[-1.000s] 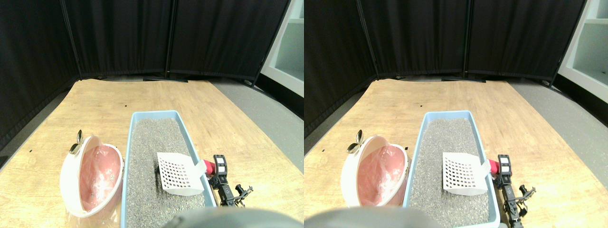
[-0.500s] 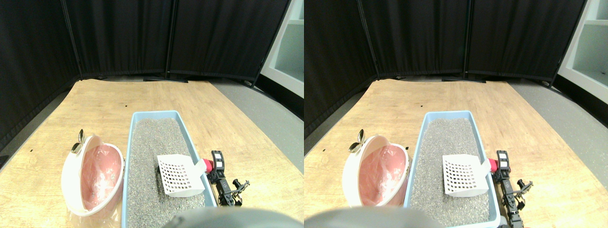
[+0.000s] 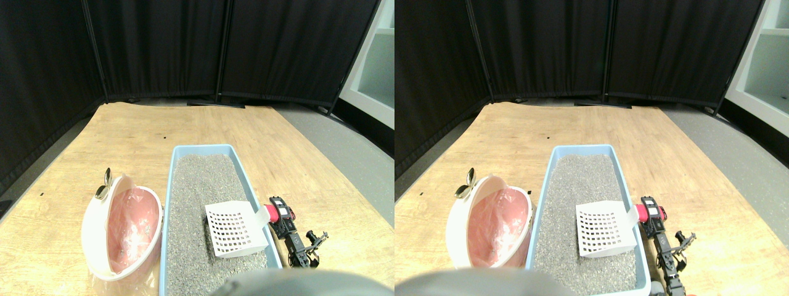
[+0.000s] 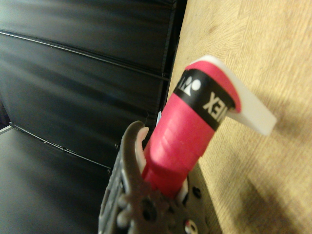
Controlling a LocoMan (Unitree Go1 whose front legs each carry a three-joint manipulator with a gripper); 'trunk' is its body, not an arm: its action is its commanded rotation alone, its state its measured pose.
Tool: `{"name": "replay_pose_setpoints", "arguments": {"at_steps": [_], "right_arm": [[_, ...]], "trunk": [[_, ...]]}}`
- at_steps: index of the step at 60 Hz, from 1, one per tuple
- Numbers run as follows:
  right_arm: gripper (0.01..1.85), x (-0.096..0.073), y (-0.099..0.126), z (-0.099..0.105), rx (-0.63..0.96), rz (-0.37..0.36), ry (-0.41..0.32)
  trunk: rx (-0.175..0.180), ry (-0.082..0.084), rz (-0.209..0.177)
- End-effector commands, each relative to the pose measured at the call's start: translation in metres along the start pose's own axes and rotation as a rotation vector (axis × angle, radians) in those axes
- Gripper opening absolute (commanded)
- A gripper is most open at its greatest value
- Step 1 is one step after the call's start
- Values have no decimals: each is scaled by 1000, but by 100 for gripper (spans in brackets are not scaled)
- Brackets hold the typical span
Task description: Scoop (unimanual)
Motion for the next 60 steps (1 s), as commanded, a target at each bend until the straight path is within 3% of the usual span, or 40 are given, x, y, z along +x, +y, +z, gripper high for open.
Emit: {"name": "replay_pose_setpoints", "arguments": {"at_steps": [1,8,18,29,39,49,60], "right_arm": [[6,0,-2,7,-75,18,-30],[6,0,-1,15,-140,63,-80],[6,4,0,46,-213,119,-158],[6,9,2,76,-287,98,-195],[6,19,0,90,-326,141,-264],[6,27,4,107,-392,134,-236],[6,35,10,119,-458,192,-242]], "trunk": [[-14,14,7],[-20,11,7],[-29,6,7],[-36,-2,1],[-42,-4,1],[-55,-4,7],[-69,-4,16]]}}
